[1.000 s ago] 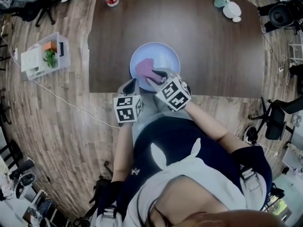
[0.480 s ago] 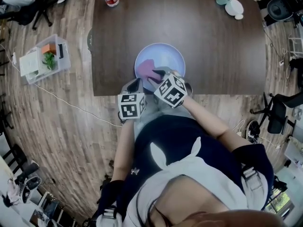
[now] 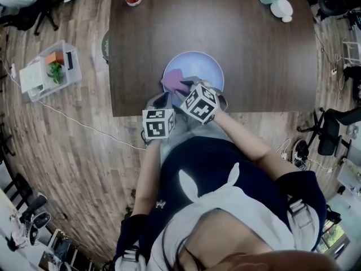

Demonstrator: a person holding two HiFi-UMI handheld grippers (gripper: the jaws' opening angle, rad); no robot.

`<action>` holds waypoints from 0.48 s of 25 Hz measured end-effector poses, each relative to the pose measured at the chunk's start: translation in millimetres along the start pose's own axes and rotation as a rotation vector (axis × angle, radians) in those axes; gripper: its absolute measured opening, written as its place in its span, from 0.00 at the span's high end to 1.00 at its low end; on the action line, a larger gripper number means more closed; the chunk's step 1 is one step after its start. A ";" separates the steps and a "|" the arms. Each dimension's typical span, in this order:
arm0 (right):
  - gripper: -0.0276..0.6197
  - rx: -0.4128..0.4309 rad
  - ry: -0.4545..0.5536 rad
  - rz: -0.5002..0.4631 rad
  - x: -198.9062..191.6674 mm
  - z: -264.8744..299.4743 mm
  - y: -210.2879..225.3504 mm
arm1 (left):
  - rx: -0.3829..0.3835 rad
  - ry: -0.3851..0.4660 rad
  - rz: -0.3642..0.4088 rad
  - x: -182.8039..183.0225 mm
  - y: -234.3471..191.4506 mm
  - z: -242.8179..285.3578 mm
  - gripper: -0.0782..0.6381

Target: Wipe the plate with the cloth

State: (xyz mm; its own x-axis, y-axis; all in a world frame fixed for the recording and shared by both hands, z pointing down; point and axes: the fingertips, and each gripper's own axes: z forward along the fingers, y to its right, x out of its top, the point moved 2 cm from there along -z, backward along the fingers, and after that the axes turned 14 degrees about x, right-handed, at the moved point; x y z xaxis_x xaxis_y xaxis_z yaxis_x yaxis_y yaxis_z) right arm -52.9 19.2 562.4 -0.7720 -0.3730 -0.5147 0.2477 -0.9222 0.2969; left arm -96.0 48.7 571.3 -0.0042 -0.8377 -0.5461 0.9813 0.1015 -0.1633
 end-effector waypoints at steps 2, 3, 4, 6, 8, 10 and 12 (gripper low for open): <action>0.77 0.007 -0.015 0.004 -0.2 5.2 2.7 | -0.005 -0.008 0.004 -0.1 -1.5 3.9 0.88; 0.77 0.011 -0.024 0.008 -0.8 7.5 3.9 | -0.007 -0.012 0.005 0.0 -1.9 5.4 0.88; 0.77 0.016 -0.032 0.012 -1.3 9.5 5.2 | -0.009 -0.016 0.006 0.3 -2.3 6.8 0.88; 0.77 0.027 -0.046 0.021 -1.1 13.7 8.3 | -0.015 -0.023 0.010 1.7 -4.2 9.7 0.88; 0.77 0.035 -0.054 0.029 0.3 17.4 10.8 | -0.020 -0.031 0.017 2.4 -6.6 12.0 0.88; 0.77 0.040 -0.060 0.035 1.5 20.1 12.2 | -0.025 -0.040 0.024 1.1 -8.7 13.4 0.88; 0.77 0.042 -0.062 0.041 2.8 21.6 14.0 | -0.030 -0.048 0.025 -0.2 -10.5 14.7 0.88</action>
State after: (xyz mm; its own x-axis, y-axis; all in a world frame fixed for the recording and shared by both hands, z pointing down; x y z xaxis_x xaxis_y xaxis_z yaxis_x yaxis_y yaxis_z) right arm -64.2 7.4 582.4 -0.7967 -0.4023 -0.4511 0.2563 -0.9007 0.3507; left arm -103.5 39.9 585.2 0.0306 -0.8593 -0.5106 0.9748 0.1385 -0.1748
